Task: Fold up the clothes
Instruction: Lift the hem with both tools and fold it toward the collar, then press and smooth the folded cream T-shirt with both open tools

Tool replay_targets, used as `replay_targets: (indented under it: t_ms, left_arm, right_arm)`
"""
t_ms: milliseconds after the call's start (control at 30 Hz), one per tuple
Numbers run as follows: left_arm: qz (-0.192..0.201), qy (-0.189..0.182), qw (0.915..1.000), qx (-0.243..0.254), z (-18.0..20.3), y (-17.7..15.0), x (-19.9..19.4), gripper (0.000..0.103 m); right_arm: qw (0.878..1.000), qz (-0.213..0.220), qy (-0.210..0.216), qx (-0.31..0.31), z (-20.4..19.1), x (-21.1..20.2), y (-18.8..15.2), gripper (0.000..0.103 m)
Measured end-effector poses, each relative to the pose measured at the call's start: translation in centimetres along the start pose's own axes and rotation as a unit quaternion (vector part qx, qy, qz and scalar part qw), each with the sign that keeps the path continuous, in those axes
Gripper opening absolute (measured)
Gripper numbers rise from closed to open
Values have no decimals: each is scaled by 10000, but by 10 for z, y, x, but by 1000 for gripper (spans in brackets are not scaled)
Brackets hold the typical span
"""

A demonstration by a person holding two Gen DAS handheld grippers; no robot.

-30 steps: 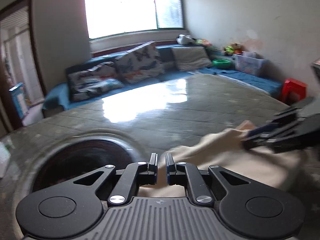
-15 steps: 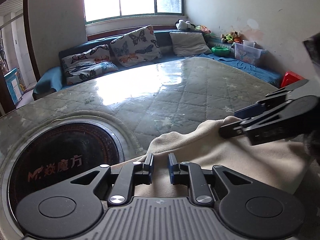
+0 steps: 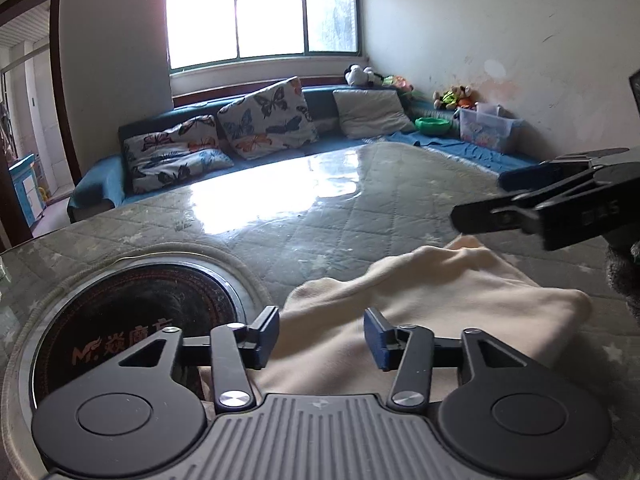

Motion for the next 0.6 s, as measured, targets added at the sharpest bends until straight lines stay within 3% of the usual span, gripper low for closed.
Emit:
replay_targets:
  t_ms: [233,600]
  left_arm:
    - [33,-39,9999,-92,6,-19,-26,76]
    - [-182,326,9990,-227,1,-46,-37,77]
  right_arm:
    - [9991,323,-224,-160,-14,-27,-19,103]
    - [9963,-235,-206,-800,-50,-12,-54,103]
Point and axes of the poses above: each gripper's, at about its wrist camera, not at the fingertips, and x roughly the way its jaws point, z to its right, y to its top, the point moved 2 cm from there along x, roughly the way its jaws point, and after that the axes turned 13 degrees about y, right-handed, at the moved point
